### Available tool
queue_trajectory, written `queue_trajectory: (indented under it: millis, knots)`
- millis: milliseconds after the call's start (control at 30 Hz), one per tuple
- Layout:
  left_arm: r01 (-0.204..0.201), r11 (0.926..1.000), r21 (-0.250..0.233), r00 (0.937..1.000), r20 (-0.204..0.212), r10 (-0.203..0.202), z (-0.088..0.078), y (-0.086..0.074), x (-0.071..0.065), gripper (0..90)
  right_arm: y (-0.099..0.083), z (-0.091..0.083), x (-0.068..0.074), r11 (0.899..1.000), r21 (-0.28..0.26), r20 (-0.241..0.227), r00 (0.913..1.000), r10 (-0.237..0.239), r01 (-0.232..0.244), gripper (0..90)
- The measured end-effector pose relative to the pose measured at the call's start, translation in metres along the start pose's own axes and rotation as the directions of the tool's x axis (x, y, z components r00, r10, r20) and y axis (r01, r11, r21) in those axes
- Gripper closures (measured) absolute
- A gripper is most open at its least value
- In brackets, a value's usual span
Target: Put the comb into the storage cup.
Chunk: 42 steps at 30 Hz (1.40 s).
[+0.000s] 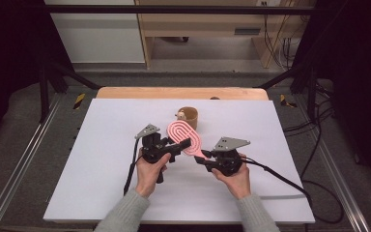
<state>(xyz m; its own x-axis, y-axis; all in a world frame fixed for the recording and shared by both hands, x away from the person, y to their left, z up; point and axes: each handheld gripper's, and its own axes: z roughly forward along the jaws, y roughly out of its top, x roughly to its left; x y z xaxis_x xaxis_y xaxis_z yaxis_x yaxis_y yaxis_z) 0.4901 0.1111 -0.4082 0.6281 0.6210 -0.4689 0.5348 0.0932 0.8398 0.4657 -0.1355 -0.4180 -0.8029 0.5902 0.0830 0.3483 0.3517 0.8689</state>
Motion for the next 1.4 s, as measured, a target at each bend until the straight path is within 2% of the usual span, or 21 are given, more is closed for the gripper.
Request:
queue_trajectory:
  millis: [467,633,767,1200,1400]
  knots:
    - [0.014,0.9997,-0.018,0.9999,0.006,-0.014,-0.001,0.000,-0.004,49.6,0.000,0.002,0.001,1.000,0.005,0.010,0.9999,-0.013,0.013,69.6]
    - [0.030,0.9991,-0.028,0.9995,0.010,-0.030,-0.003,0.001,-0.006,52.4,0.000,0.002,0.002,1.000,0.003,0.012,0.9998,-0.014,0.014,69.9]
    - [0.029,0.9992,-0.028,0.9996,0.003,-0.029,-0.003,0.001,-0.008,54.5,0.001,0.003,0.002,1.000,0.002,0.017,0.9997,-0.018,0.018,70.1]
    - [0.023,0.9988,-0.044,0.9988,0.044,-0.021,-0.004,-0.001,-0.012,60.2,0.000,0.004,0.003,1.000,0.005,0.018,0.9996,-0.020,0.020,70.3]
    - [0.018,0.9984,-0.054,0.9988,0.047,-0.016,-0.004,-0.002,-0.015,61.5,-0.001,0.006,0.003,1.000,0.011,0.016,0.9997,-0.020,0.020,70.4]
